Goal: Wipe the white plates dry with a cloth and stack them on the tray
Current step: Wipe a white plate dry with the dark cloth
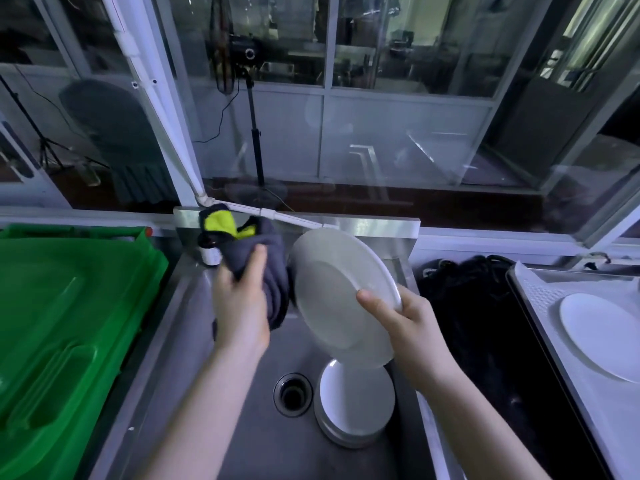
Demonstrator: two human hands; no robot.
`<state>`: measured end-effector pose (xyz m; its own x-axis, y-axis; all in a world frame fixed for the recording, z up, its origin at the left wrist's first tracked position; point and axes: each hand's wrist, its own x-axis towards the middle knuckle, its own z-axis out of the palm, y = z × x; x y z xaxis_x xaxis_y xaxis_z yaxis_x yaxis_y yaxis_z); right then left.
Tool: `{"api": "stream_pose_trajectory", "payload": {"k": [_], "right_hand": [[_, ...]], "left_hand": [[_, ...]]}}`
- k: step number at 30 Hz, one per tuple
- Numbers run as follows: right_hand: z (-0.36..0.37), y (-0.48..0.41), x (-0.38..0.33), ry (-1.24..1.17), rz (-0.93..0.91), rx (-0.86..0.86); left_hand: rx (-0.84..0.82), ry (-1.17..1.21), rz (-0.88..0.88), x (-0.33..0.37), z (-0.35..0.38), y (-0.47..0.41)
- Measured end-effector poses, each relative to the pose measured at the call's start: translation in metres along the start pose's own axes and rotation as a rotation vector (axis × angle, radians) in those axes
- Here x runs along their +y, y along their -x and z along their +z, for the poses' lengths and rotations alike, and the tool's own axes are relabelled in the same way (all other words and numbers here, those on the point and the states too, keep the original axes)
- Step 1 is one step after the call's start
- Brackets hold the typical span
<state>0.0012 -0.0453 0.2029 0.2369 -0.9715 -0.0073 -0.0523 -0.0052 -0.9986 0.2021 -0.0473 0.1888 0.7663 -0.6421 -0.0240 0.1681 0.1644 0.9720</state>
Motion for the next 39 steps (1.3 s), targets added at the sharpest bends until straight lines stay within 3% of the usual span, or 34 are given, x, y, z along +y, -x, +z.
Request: {"api": "stream_pose_trajectory", "payload": {"k": [5,9,12,14,16,20,24,27,30,35,39], "right_hand": [[0.022,-0.004,-0.006,-0.176,0.038,0.105],[0.028,-0.012,-0.014,-0.15,0.062,0.277],[0.028,-0.021,-0.019,-0.196,0.094,0.347],[0.027,-0.023,-0.02,-0.252,0.089,0.336],[0.028,-0.02,-0.017,-0.185,0.095,0.347],[0.032,-0.007,-0.015,-0.143,0.078,0.327],[0.021,-0.013,-0.025,-0.168,0.123,0.397],[0.021,-0.018,-0.028,-0.134,0.101,0.327],[0.027,-0.014,-0.027,-0.156,0.063,0.298],[0.025,-0.004,-0.025,-0.16,-0.013,0.245],[0.001,-0.01,-0.027,-0.128,-0.083,0.242]], "left_hand": [[-0.586,-0.4,0.547,-0.005,0.024,0.036],[-0.642,-0.427,0.574,-0.01,0.028,0.043],[-0.731,-0.464,0.795,-0.02,0.024,0.058],[-0.779,-0.484,0.853,-0.024,0.025,0.058],[-0.749,-0.486,0.763,-0.019,0.032,0.047],[-0.576,-0.462,0.405,-0.009,0.042,0.019],[-0.707,-0.473,0.717,-0.022,0.026,0.041],[-0.695,-0.48,0.776,-0.029,0.025,0.051],[-0.661,-0.495,0.7,-0.018,0.036,0.036],[-0.59,-0.54,0.396,-0.018,0.038,-0.003],[-0.565,-0.333,0.206,-0.046,0.003,0.014]]}}
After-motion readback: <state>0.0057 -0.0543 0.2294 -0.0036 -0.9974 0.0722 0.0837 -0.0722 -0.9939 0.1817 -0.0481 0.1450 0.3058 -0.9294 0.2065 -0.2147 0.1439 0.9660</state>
